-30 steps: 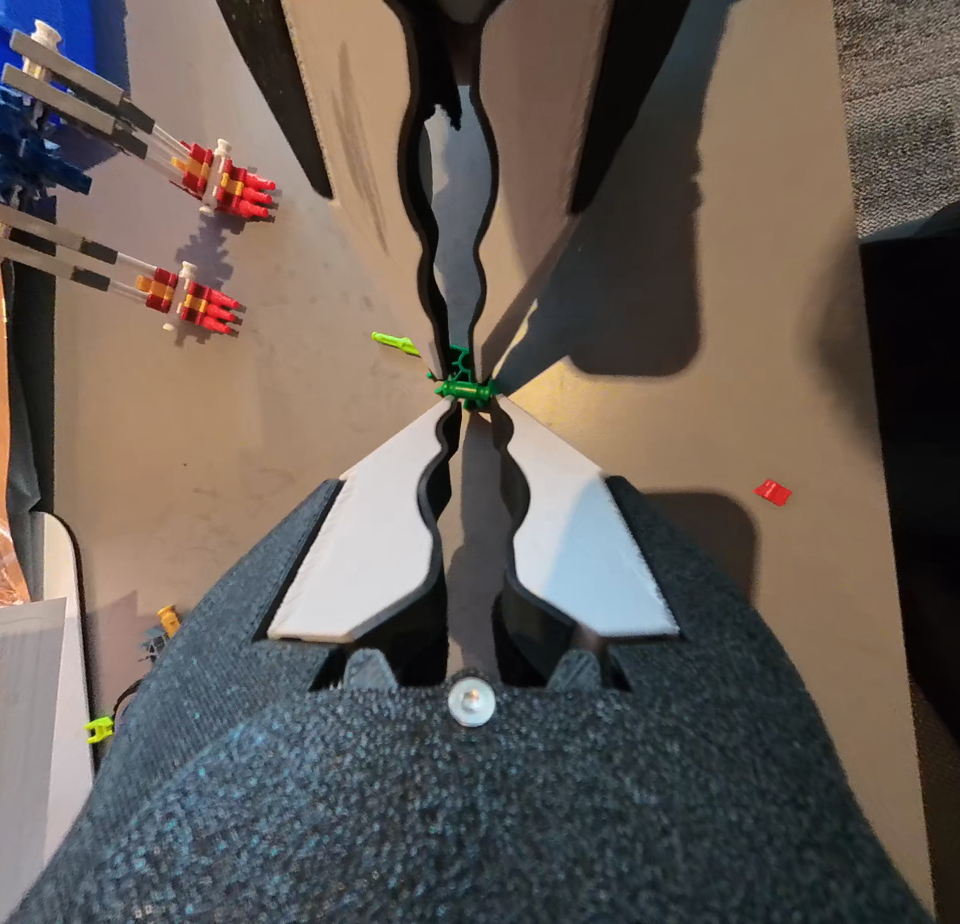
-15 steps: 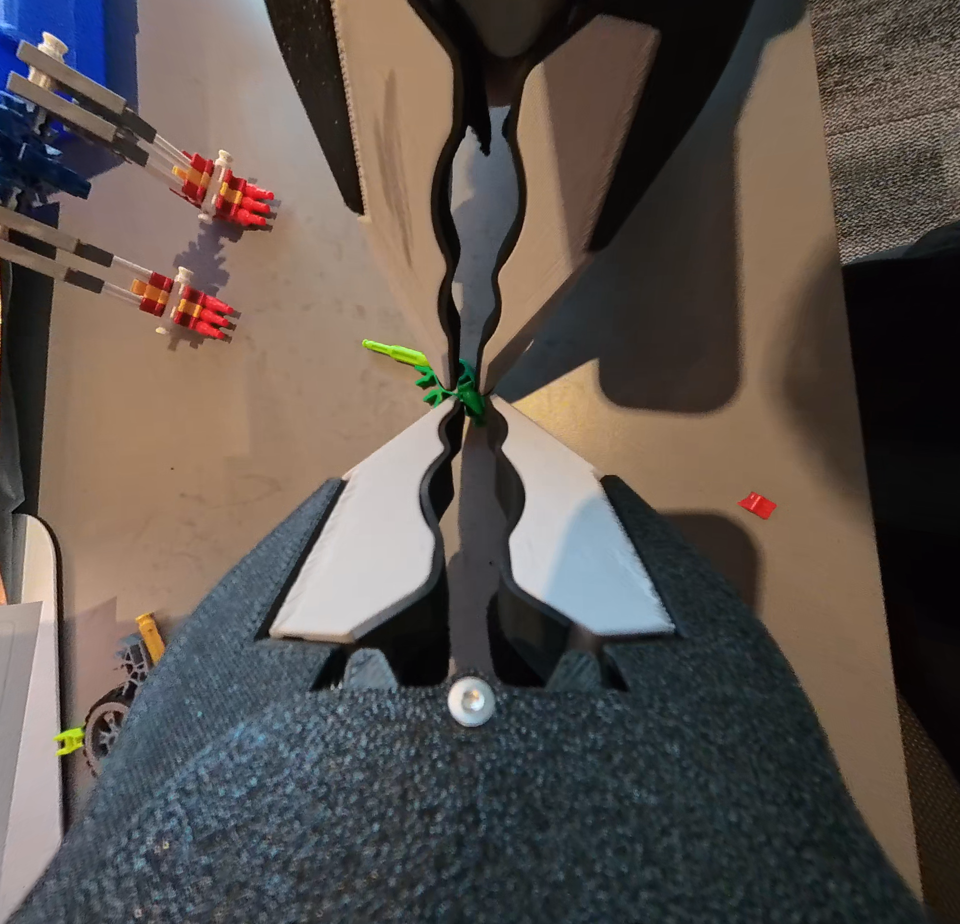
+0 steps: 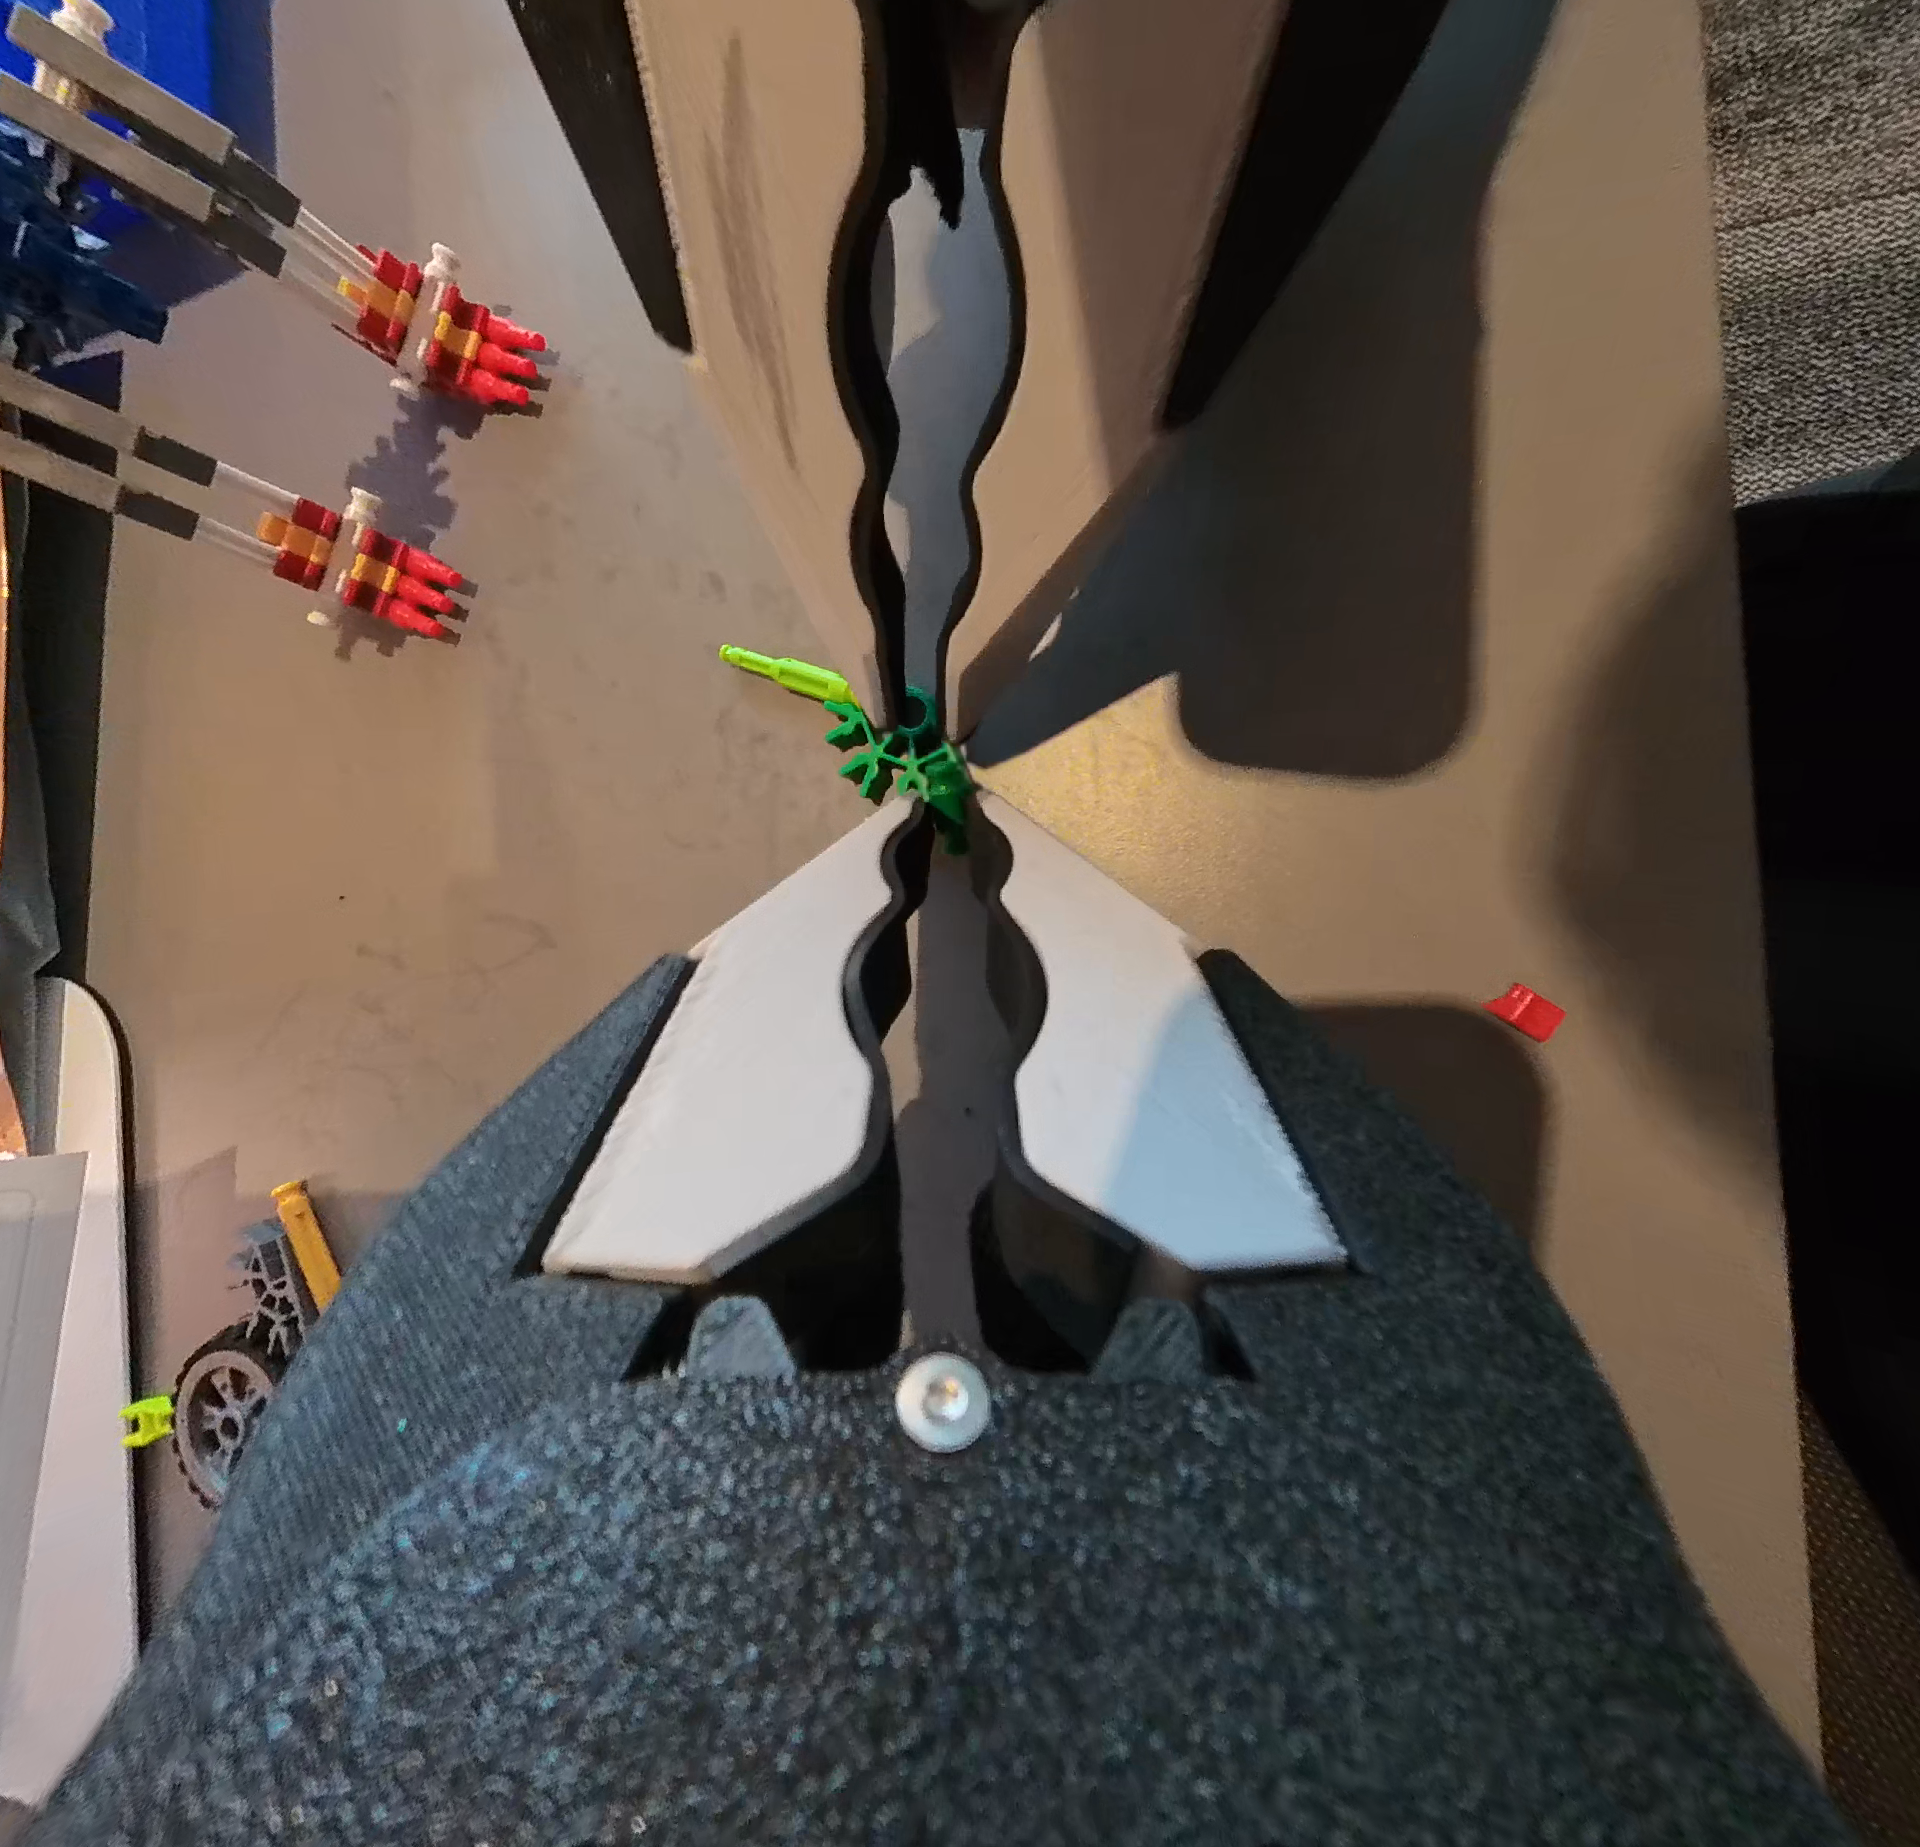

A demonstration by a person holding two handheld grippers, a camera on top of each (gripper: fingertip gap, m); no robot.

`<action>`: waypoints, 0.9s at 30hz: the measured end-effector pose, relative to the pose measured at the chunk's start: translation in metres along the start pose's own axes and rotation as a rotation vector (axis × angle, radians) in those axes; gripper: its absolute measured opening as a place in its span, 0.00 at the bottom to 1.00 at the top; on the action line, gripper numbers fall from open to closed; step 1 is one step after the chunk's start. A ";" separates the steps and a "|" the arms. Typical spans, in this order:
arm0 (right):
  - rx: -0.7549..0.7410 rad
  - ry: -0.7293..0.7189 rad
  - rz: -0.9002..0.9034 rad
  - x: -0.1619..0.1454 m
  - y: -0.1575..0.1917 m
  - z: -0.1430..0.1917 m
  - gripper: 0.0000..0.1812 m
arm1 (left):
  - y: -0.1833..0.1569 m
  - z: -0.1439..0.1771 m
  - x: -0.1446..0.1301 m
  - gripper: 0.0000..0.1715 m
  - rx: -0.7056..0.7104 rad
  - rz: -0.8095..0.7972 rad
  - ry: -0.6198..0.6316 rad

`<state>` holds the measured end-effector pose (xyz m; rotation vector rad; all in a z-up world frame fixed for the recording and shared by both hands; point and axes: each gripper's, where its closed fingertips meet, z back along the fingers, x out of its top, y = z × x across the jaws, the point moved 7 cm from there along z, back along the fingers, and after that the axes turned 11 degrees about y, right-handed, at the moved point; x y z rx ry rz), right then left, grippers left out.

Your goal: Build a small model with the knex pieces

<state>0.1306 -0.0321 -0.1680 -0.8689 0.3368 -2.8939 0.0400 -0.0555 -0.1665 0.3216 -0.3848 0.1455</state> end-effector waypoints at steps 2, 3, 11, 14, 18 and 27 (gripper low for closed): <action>-0.002 0.002 -0.002 -0.001 -0.001 0.001 0.04 | 0.001 0.000 -0.001 0.03 0.005 0.013 0.012; 0.001 0.000 -0.001 -0.001 -0.002 0.001 0.04 | 0.001 0.000 -0.001 0.03 0.007 0.016 0.012; 0.017 -0.006 -0.025 -0.002 -0.006 0.002 0.03 | 0.002 -0.001 0.001 0.03 0.005 0.041 0.038; 0.034 0.006 -0.023 -0.003 -0.004 -0.002 0.03 | 0.001 -0.003 0.002 0.03 -0.006 0.053 0.055; 0.038 0.007 -0.019 -0.003 -0.003 -0.003 0.03 | 0.001 -0.004 0.004 0.03 -0.014 0.059 0.068; 0.039 -0.002 -0.030 -0.004 -0.005 -0.003 0.03 | -0.002 -0.002 0.004 0.09 -0.012 0.083 0.033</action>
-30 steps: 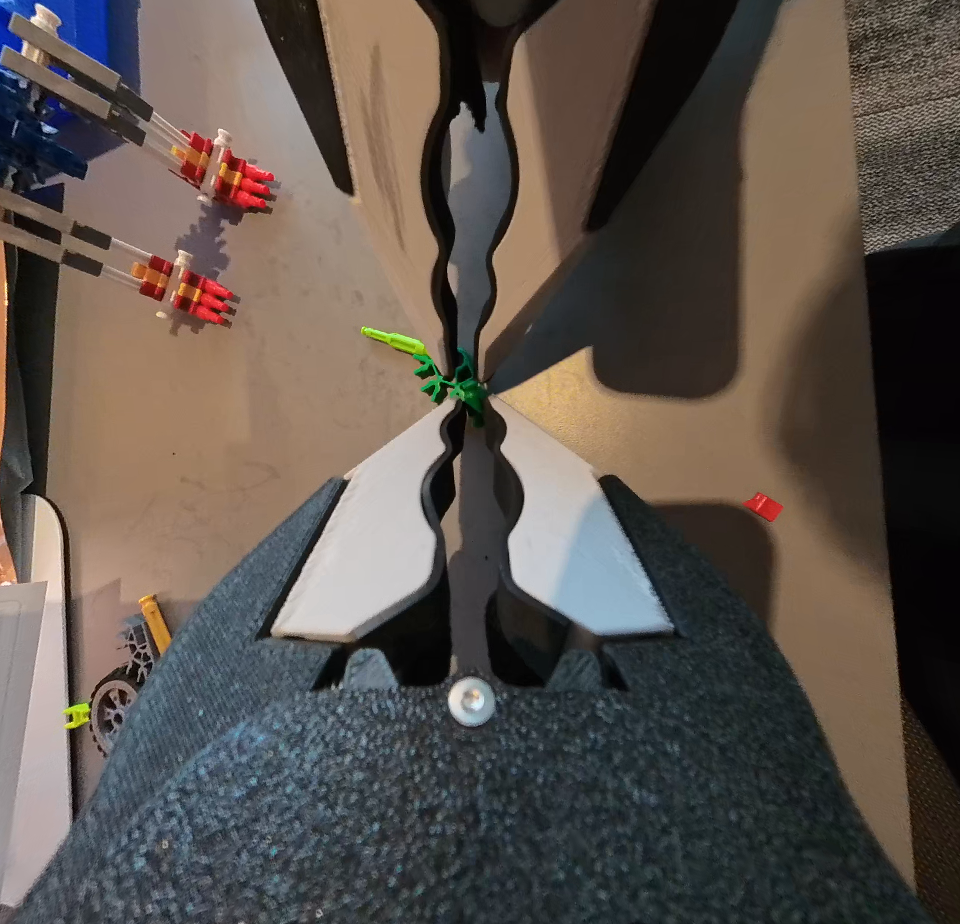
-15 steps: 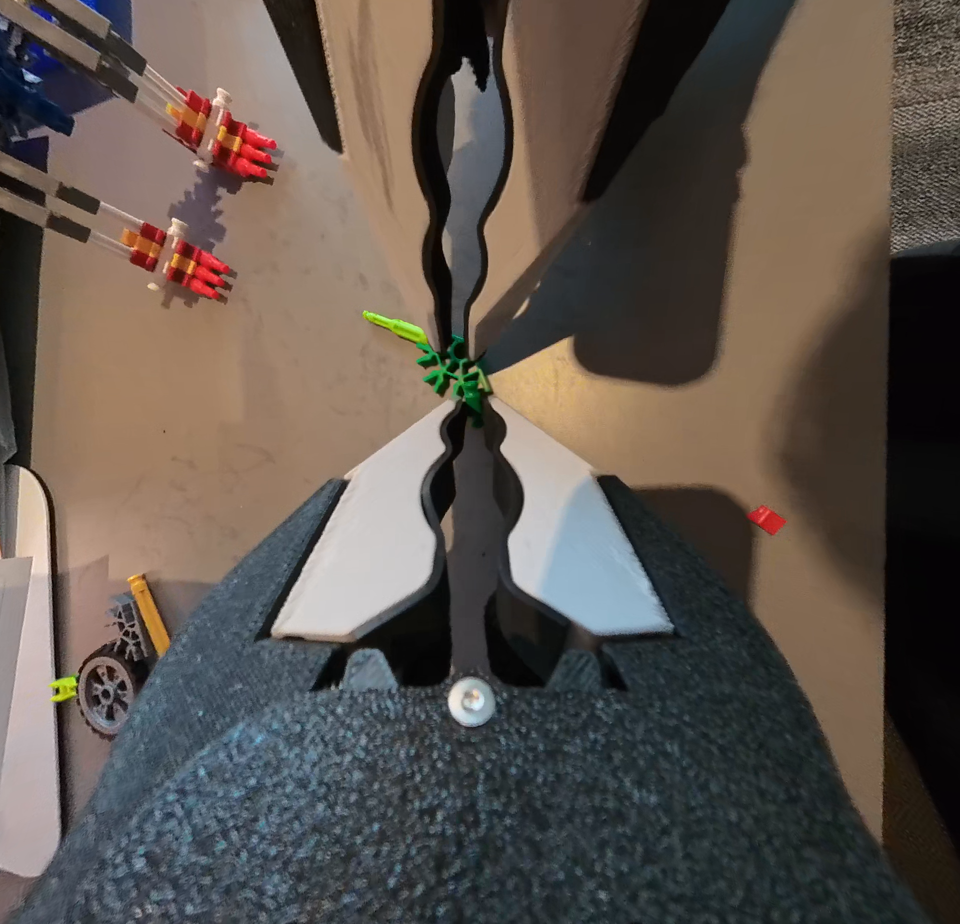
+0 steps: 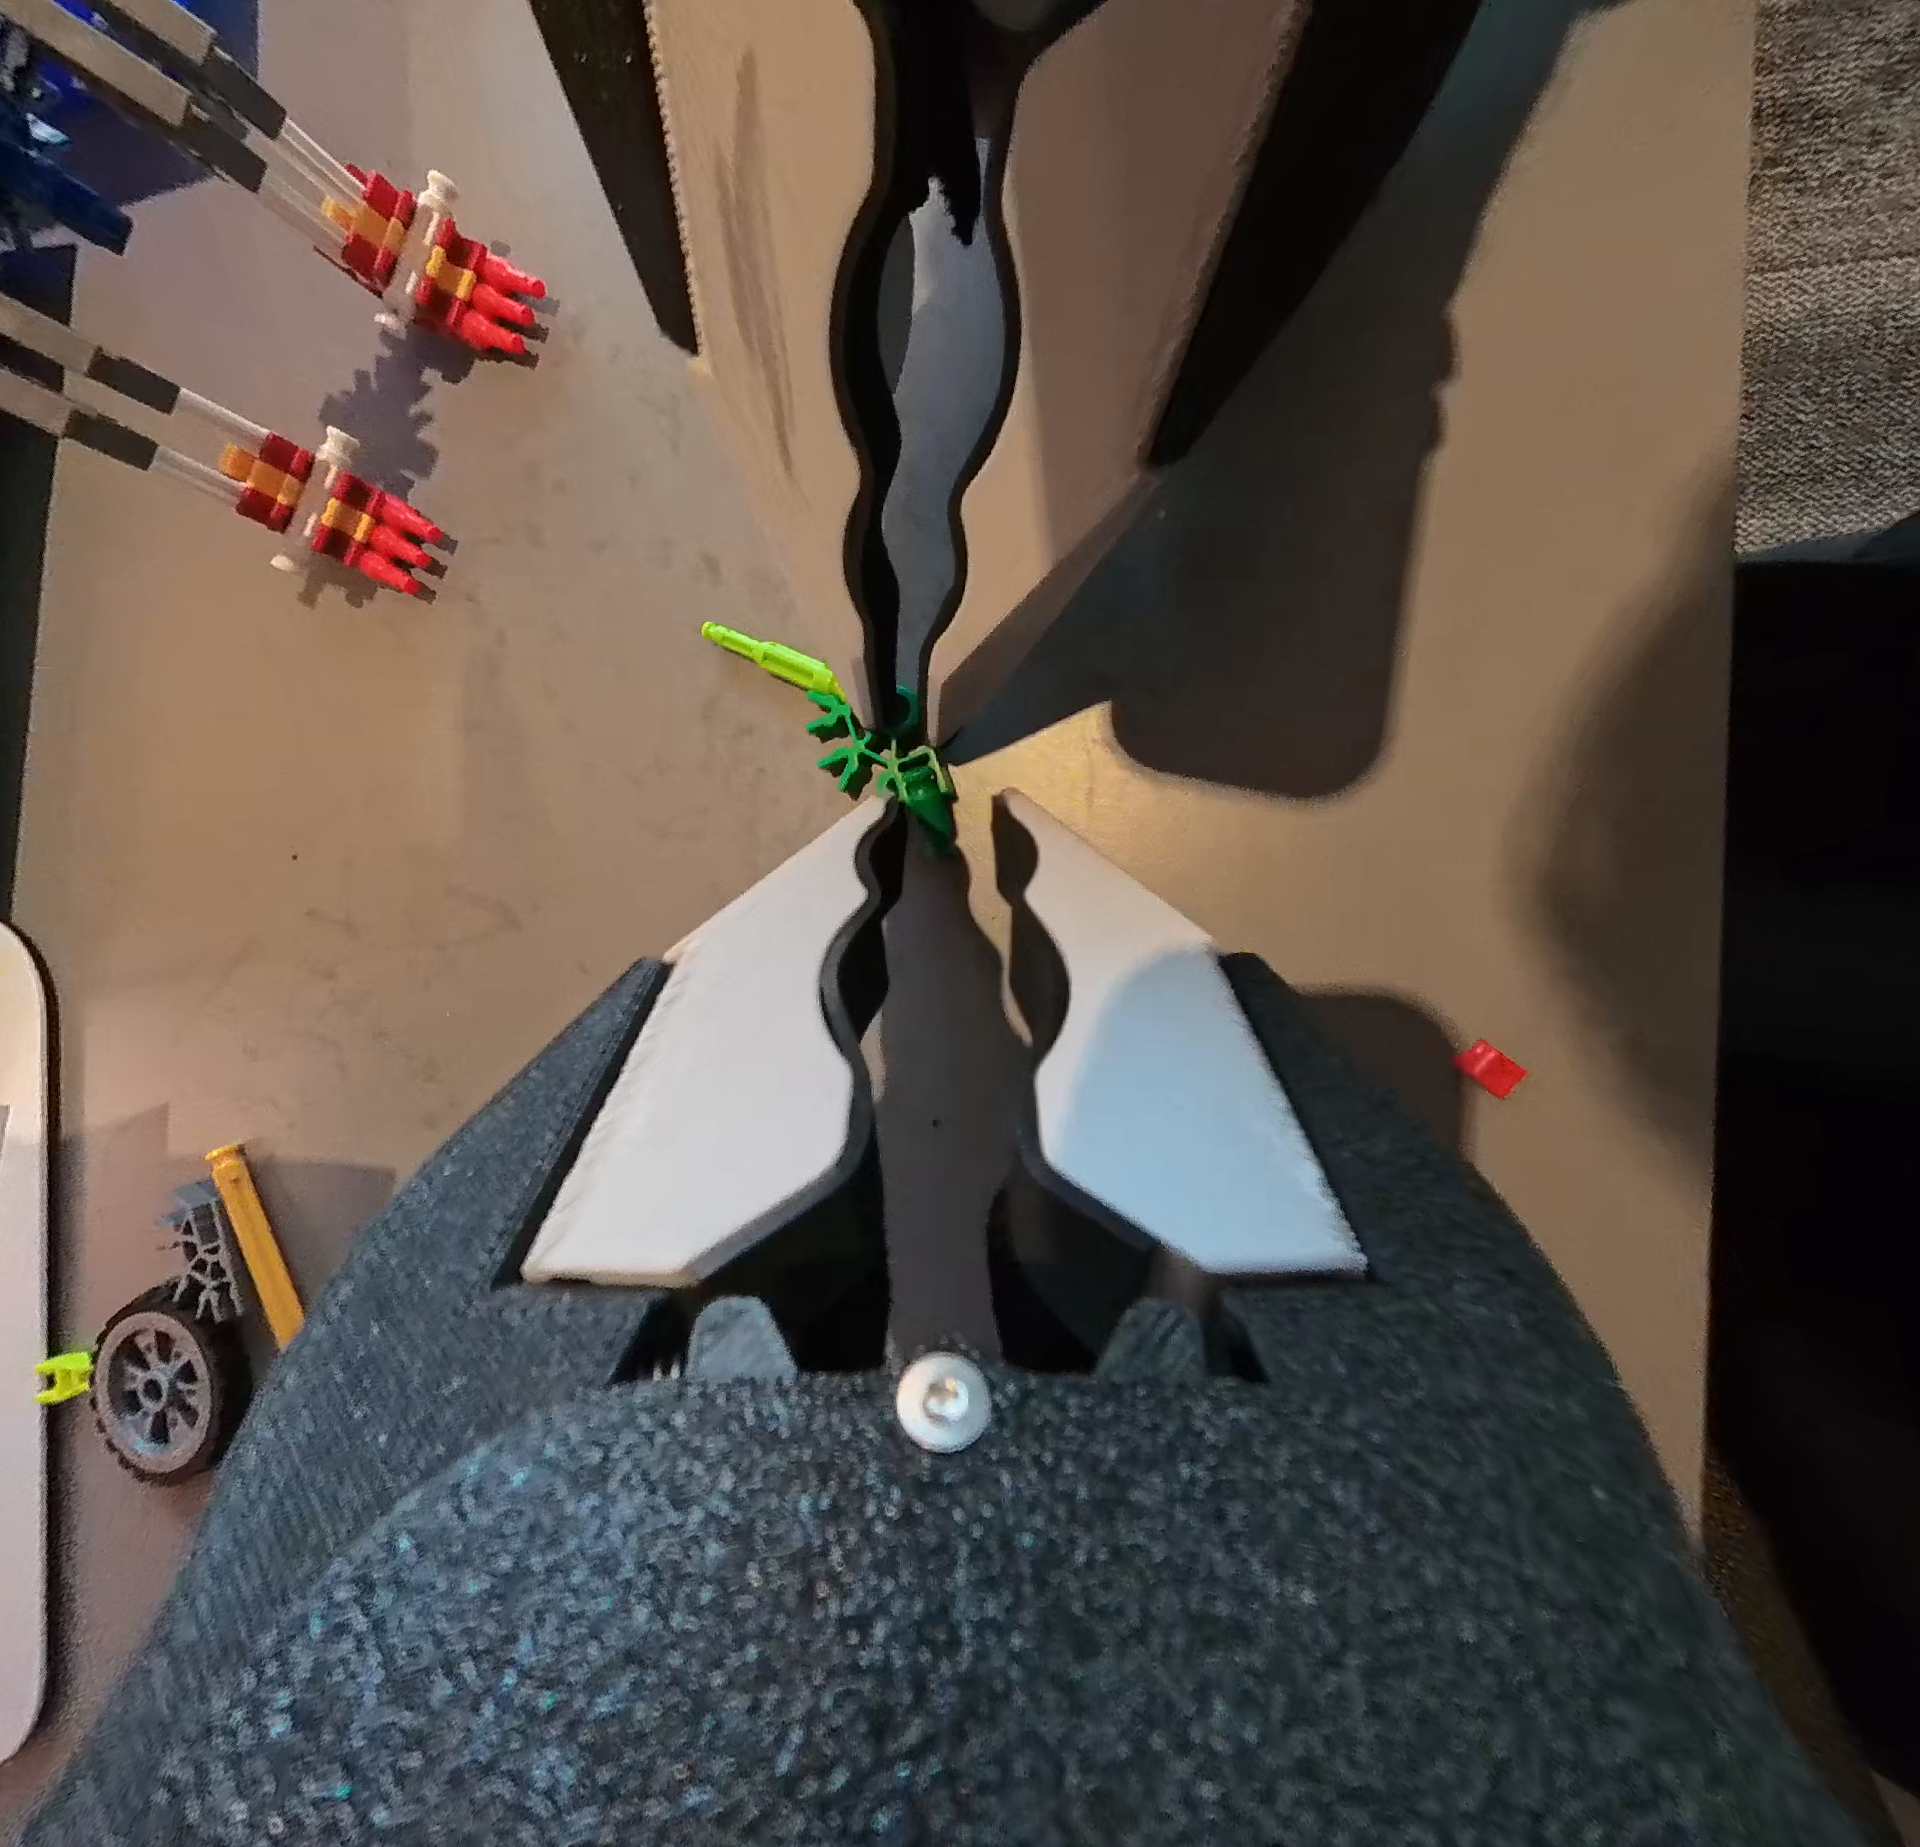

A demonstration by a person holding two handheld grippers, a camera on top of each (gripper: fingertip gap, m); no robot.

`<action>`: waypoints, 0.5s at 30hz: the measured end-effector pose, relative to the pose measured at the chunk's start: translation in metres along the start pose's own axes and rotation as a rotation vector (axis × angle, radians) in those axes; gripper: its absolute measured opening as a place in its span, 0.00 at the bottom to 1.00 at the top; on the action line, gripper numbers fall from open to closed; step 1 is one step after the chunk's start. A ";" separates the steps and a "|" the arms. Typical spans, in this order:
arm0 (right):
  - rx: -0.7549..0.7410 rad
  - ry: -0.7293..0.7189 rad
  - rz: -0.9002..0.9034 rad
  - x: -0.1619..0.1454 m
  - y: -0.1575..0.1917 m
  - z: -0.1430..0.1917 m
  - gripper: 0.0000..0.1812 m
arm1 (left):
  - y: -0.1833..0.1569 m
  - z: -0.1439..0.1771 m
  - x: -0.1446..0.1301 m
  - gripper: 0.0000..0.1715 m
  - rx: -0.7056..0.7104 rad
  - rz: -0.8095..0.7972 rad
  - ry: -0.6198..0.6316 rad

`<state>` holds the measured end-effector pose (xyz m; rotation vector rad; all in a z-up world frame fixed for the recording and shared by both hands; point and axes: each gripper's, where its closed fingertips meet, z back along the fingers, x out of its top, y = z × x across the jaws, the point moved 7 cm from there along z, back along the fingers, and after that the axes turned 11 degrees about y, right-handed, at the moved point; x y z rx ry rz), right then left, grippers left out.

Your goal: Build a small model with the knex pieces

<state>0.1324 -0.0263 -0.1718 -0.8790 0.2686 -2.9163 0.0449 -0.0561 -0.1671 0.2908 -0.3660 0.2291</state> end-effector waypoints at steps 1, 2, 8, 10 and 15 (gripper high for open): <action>0.000 0.000 0.000 0.000 0.000 0.000 0.03 | 0.001 0.001 -0.001 0.11 0.011 0.006 -0.002; 0.001 -0.001 0.000 0.000 0.000 0.000 0.03 | 0.001 0.002 -0.003 0.11 0.016 0.016 -0.002; 0.003 -0.004 0.000 0.000 0.000 0.000 0.03 | 0.001 0.002 -0.008 0.06 0.011 0.050 -0.012; 0.003 -0.004 -0.001 0.000 0.000 0.000 0.03 | -0.001 -0.001 -0.007 0.04 0.011 0.047 -0.009; 0.006 -0.006 -0.003 0.000 0.000 0.000 0.03 | 0.000 -0.002 -0.006 0.03 0.014 0.058 -0.012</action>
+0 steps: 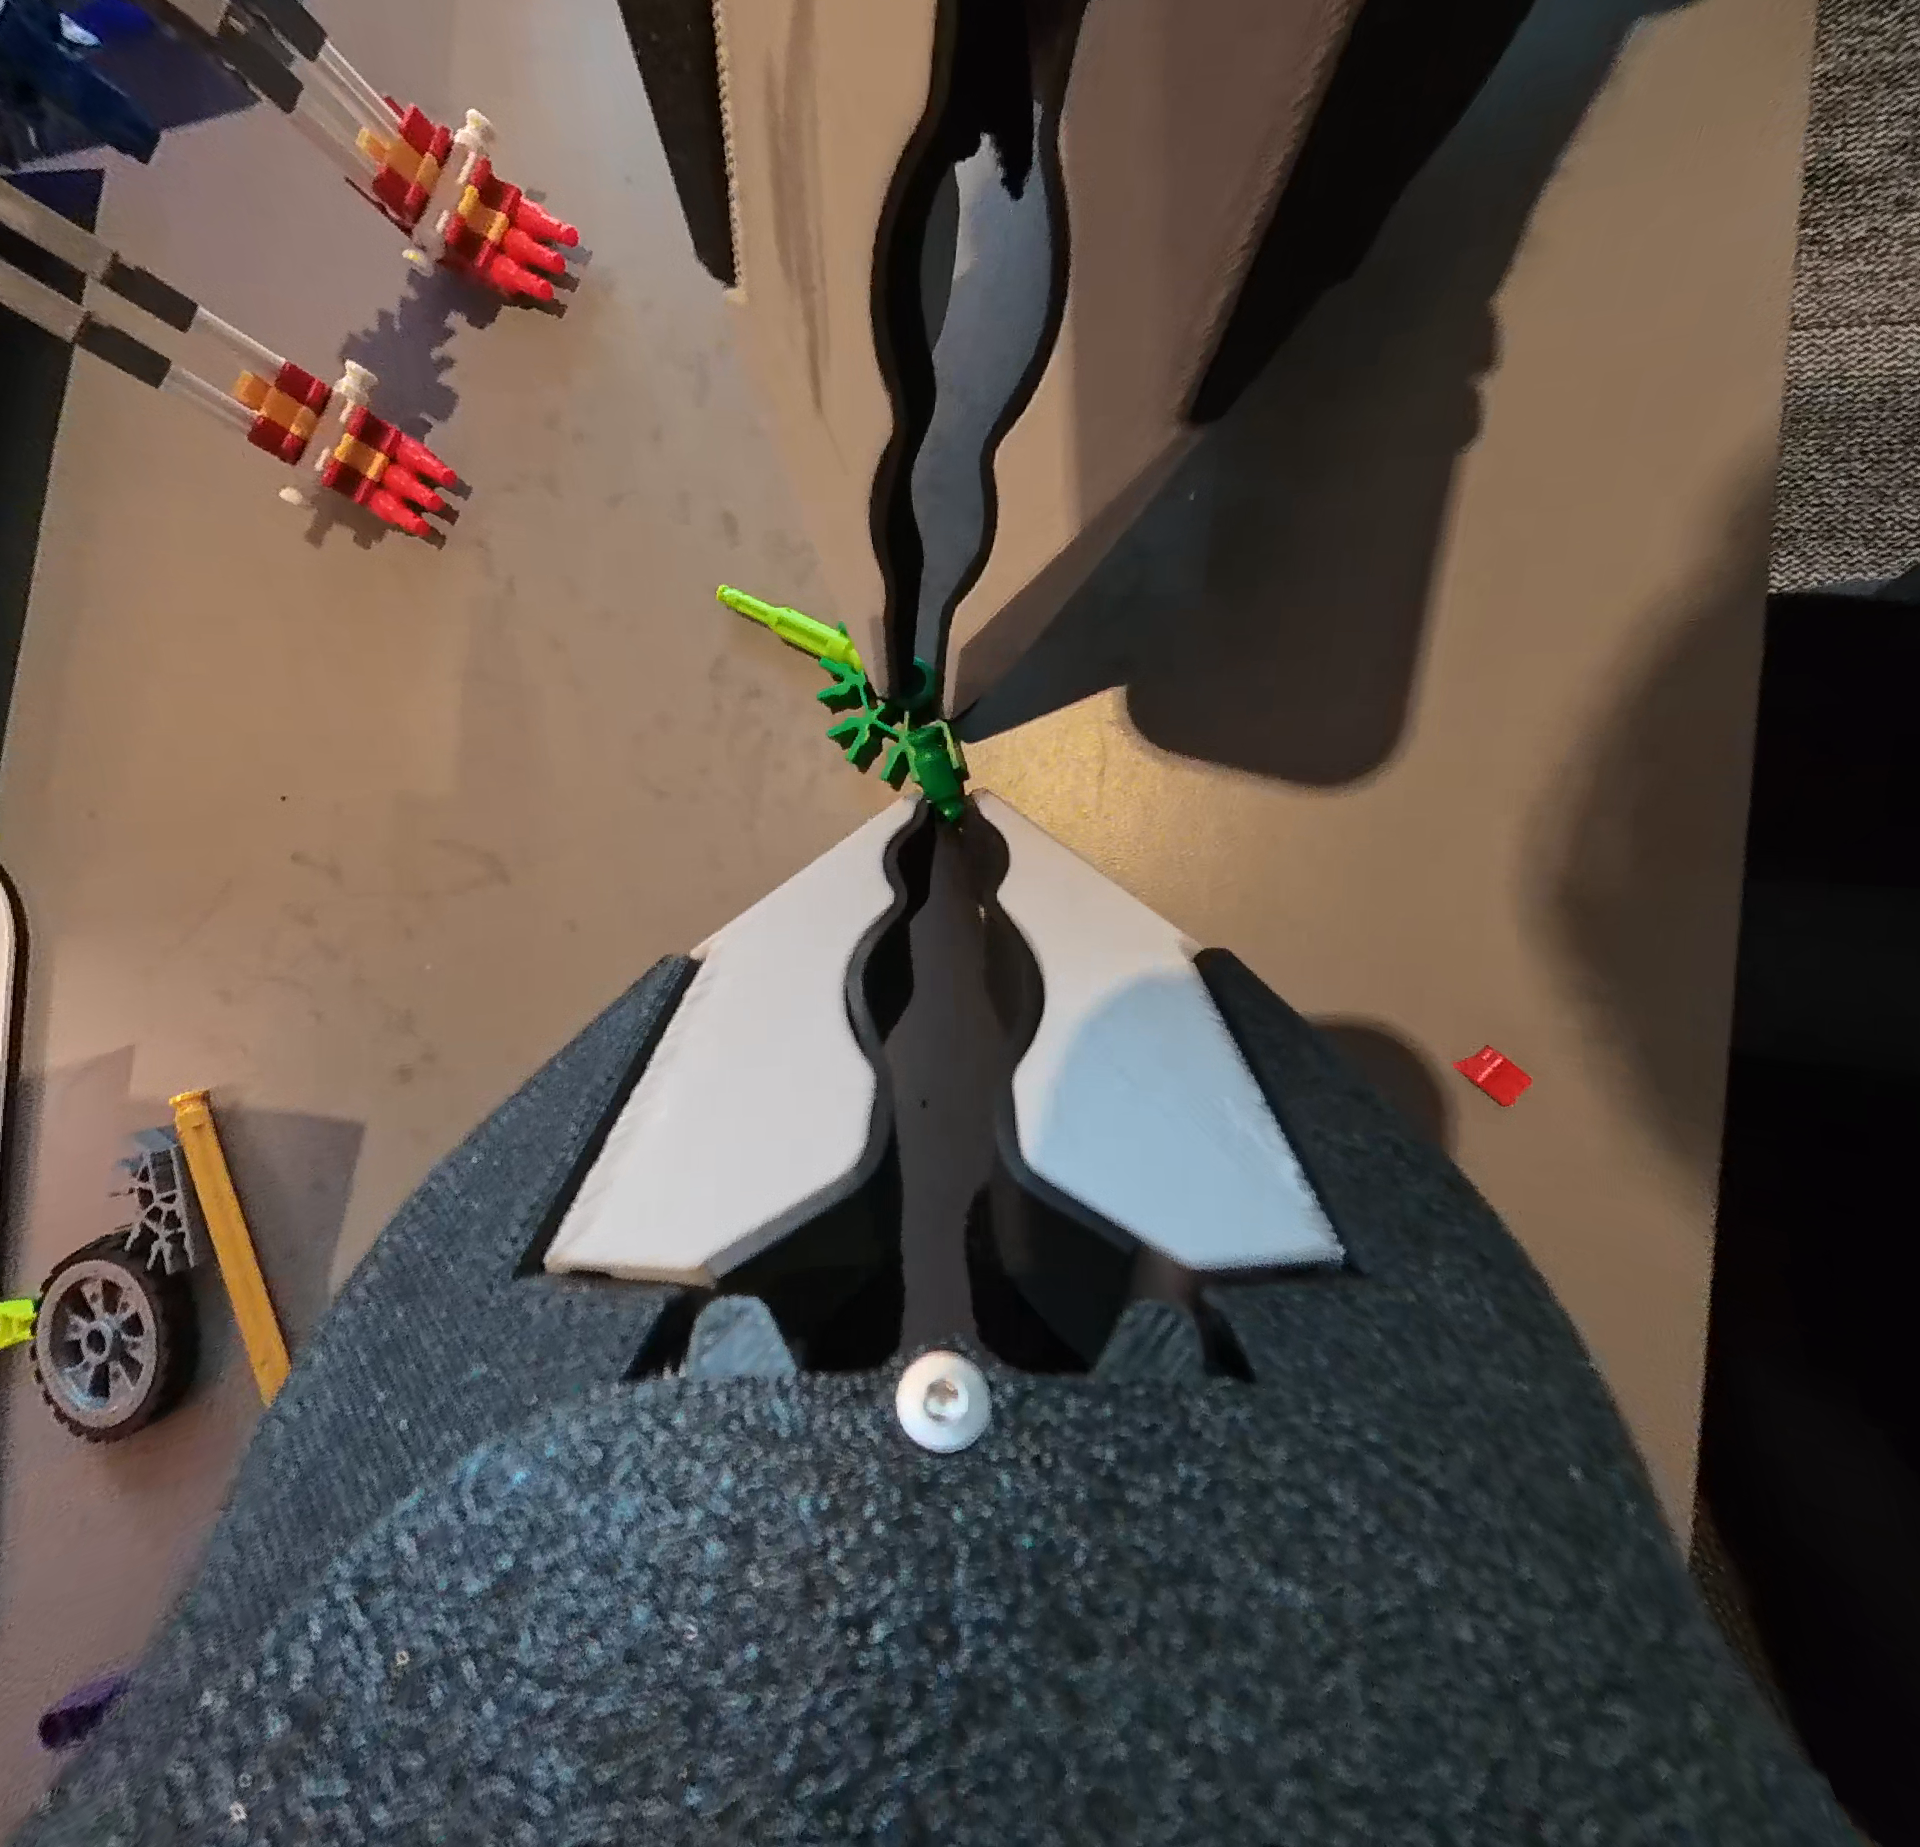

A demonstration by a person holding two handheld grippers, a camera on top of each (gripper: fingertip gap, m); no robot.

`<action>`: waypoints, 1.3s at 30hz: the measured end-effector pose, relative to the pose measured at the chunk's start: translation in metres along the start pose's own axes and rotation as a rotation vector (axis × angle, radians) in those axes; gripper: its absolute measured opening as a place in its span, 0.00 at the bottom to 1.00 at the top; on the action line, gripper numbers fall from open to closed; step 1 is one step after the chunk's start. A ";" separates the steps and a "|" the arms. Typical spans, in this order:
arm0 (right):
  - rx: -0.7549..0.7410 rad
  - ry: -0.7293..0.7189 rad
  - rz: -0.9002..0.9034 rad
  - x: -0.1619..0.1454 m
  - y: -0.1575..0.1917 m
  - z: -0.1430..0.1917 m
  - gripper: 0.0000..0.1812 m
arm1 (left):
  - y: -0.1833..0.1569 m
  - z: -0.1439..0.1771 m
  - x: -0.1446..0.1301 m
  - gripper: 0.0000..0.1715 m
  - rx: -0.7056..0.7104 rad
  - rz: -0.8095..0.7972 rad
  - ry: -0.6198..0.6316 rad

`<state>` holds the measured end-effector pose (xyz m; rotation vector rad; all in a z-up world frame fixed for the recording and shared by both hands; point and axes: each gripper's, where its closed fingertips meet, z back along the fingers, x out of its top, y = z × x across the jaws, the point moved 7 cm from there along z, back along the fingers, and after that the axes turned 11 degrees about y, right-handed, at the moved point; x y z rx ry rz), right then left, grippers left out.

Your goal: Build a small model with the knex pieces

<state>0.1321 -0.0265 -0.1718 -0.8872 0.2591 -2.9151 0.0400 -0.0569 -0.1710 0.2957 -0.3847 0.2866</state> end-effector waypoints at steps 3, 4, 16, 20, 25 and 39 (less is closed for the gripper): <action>-0.001 0.000 0.001 0.000 0.000 0.000 0.03 | 0.000 0.001 0.000 0.03 0.003 -0.001 0.009; -0.002 0.000 0.001 0.000 0.000 0.000 0.03 | 0.000 0.001 0.000 0.03 0.002 -0.001 0.012; 0.010 -0.035 -0.021 0.008 -0.004 0.004 0.03 | 0.000 0.000 0.002 0.03 -0.003 -0.010 0.032; 0.010 -0.014 -0.019 0.007 -0.005 0.001 0.03 | 0.000 0.001 0.002 0.03 -0.004 -0.012 0.035; 0.005 0.005 -0.005 0.007 -0.004 0.000 0.01 | 0.001 0.000 0.002 0.03 -0.004 -0.020 0.035; -0.019 0.084 0.058 0.009 -0.005 -0.002 0.00 | 0.003 0.000 0.005 0.03 -0.007 -0.038 0.037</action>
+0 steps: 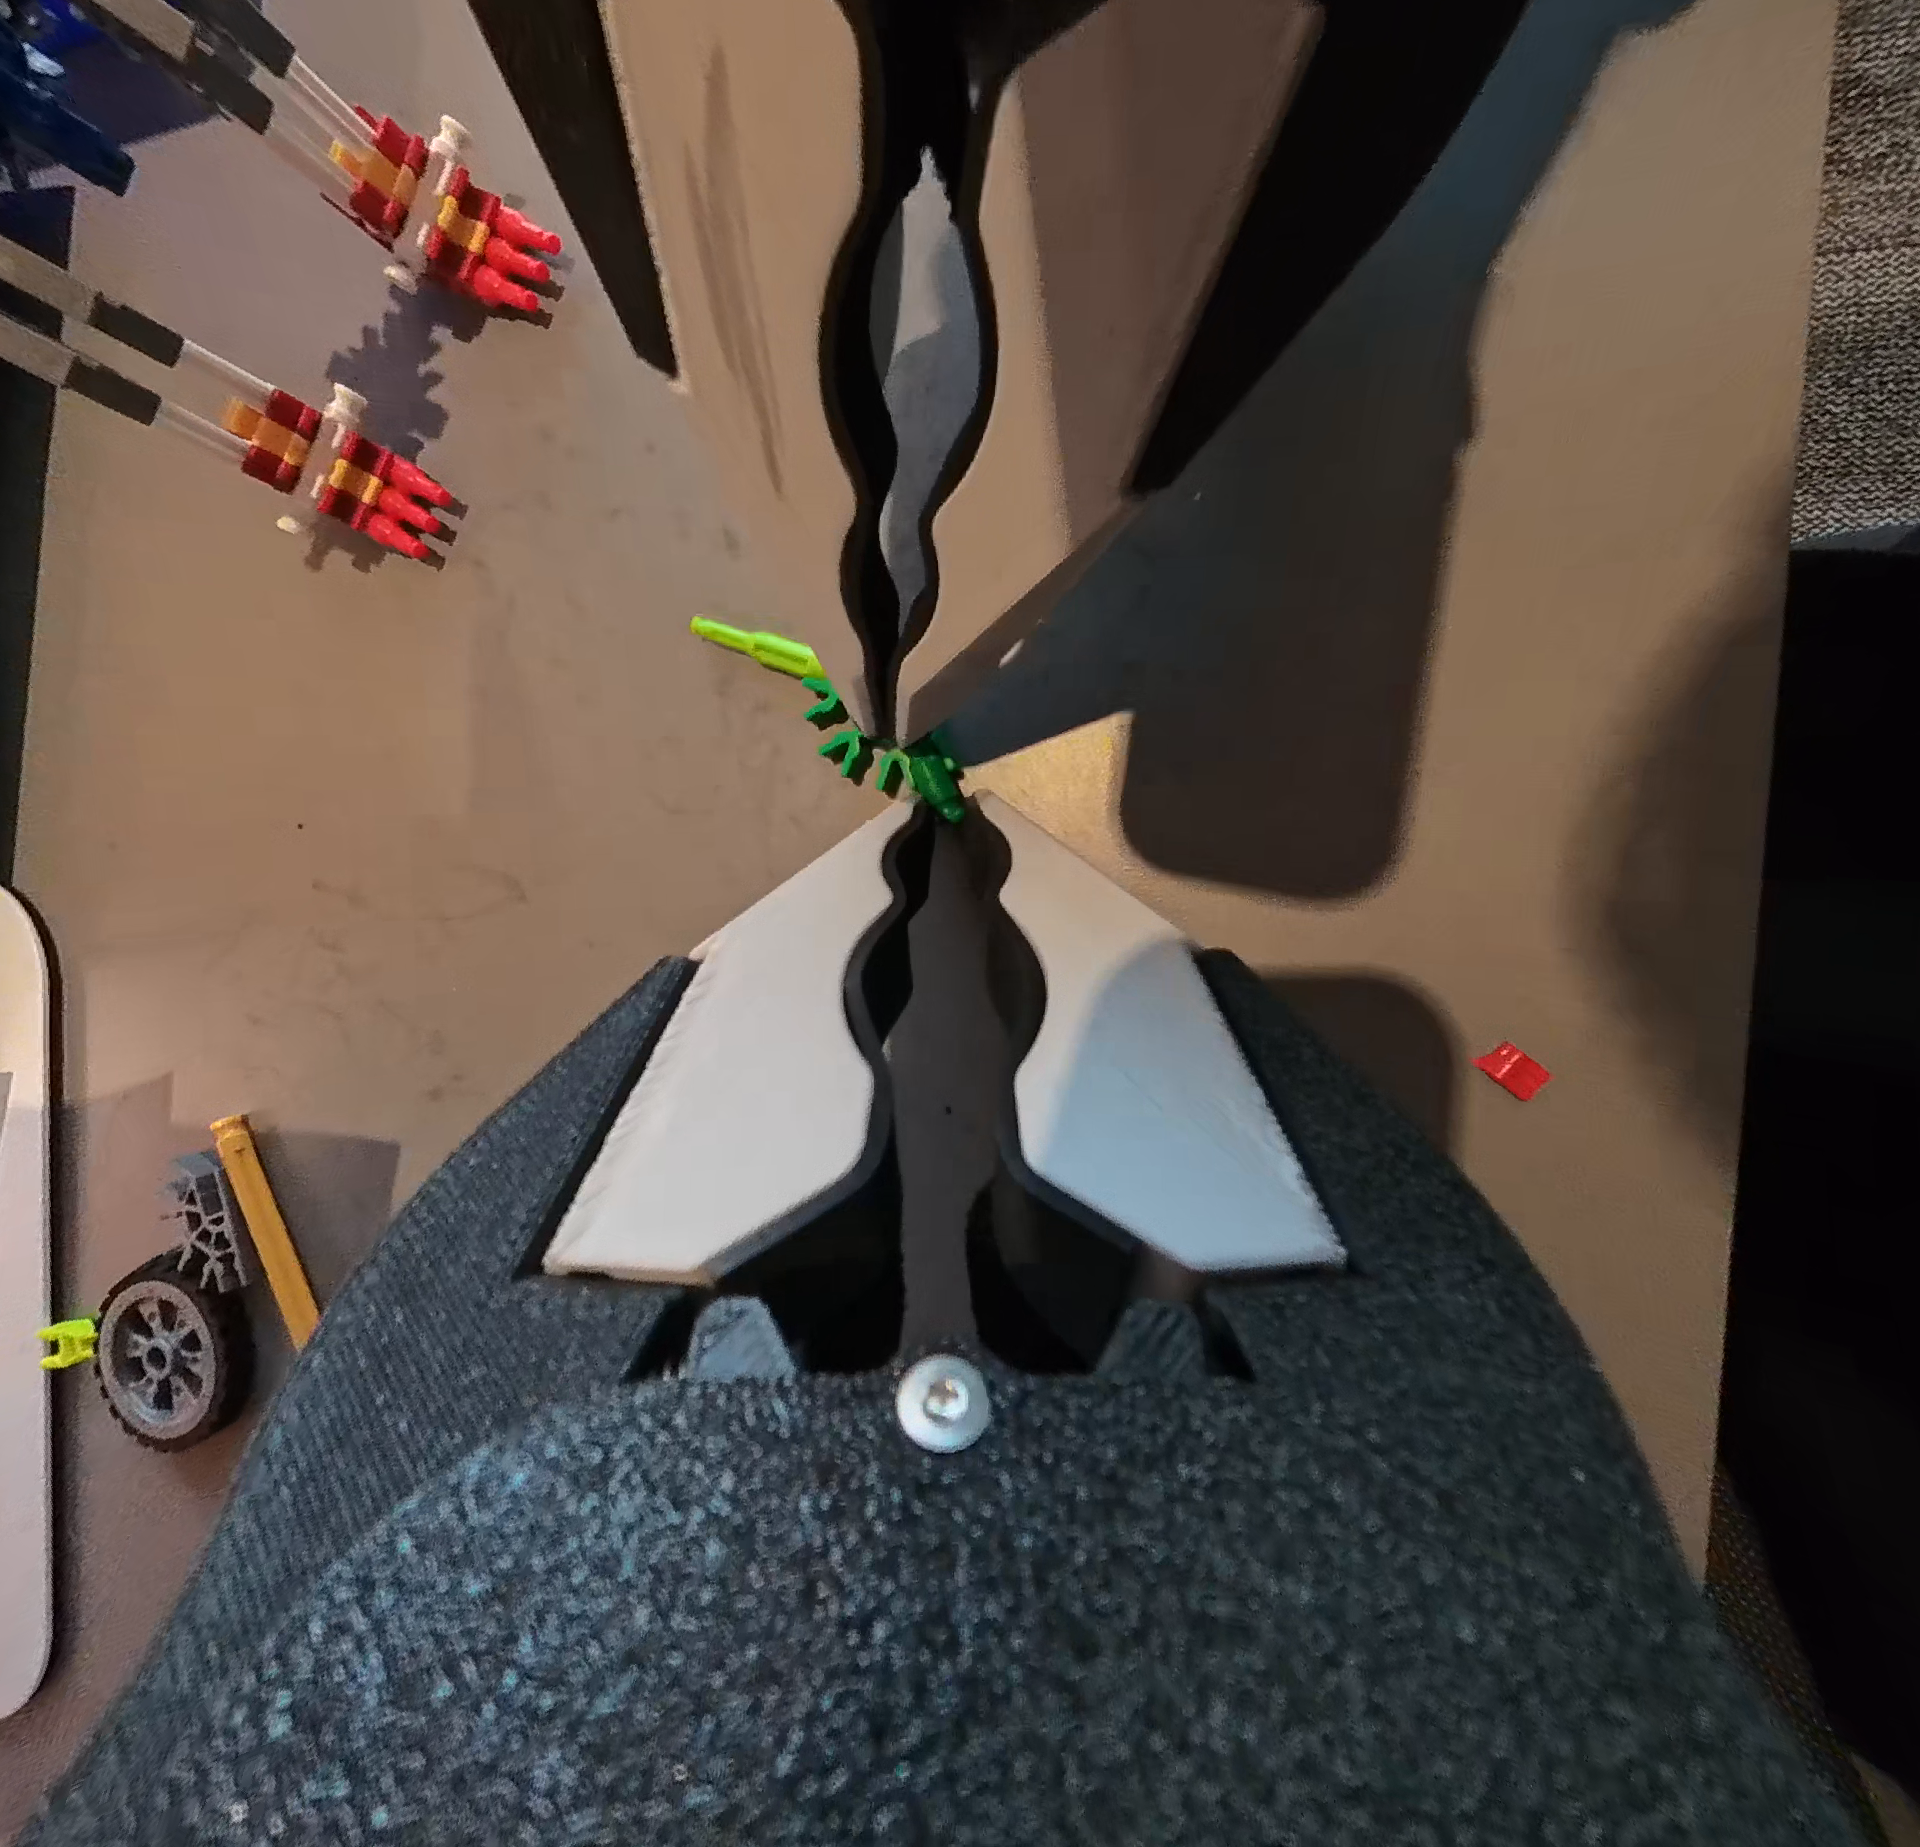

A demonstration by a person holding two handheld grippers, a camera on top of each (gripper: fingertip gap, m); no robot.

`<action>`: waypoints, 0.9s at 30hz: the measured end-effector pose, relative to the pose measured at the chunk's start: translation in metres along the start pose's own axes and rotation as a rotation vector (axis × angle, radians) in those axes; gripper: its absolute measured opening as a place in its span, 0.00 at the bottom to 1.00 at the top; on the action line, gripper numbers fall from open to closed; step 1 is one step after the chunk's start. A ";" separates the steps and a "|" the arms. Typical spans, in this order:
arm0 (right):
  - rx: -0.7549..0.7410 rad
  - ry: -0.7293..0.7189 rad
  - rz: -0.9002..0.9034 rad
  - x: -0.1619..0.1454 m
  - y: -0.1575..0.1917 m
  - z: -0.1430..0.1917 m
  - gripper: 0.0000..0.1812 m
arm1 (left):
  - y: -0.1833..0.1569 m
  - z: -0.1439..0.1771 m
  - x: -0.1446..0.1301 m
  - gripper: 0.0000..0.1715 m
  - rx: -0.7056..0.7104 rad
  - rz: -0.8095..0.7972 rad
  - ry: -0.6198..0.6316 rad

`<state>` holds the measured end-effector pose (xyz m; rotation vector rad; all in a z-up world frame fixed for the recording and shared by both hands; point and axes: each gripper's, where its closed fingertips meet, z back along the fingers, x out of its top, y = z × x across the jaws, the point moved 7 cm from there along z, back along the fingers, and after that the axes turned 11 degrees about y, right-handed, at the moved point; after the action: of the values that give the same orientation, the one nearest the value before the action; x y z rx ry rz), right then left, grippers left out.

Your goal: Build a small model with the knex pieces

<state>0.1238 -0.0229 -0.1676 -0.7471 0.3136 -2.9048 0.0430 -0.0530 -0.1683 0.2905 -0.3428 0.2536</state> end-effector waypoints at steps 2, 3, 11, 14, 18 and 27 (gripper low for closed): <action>0.000 0.017 0.008 0.000 -0.001 -0.001 0.00 | 0.001 0.001 0.001 0.03 -0.003 0.004 -0.008; 0.002 0.022 0.010 0.000 -0.001 -0.001 0.00 | 0.001 0.001 0.001 0.03 -0.005 0.003 -0.005; 0.006 0.069 0.060 0.003 -0.001 -0.002 0.00 | 0.001 0.000 0.000 0.03 -0.013 0.010 -0.012; 0.007 0.084 0.073 0.006 -0.001 -0.003 0.00 | 0.000 -0.001 -0.001 0.03 -0.021 0.016 -0.020; 0.007 0.092 0.087 0.006 0.000 -0.003 0.00 | -0.001 -0.001 -0.002 0.03 -0.015 0.022 -0.029; 0.037 0.020 -0.017 0.003 -0.003 -0.003 0.00 | 0.002 -0.002 -0.006 0.03 -0.035 0.064 -0.073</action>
<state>0.1195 -0.0197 -0.1683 -0.7194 0.2559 -2.9264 0.0375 -0.0522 -0.1719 0.2548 -0.4291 0.3004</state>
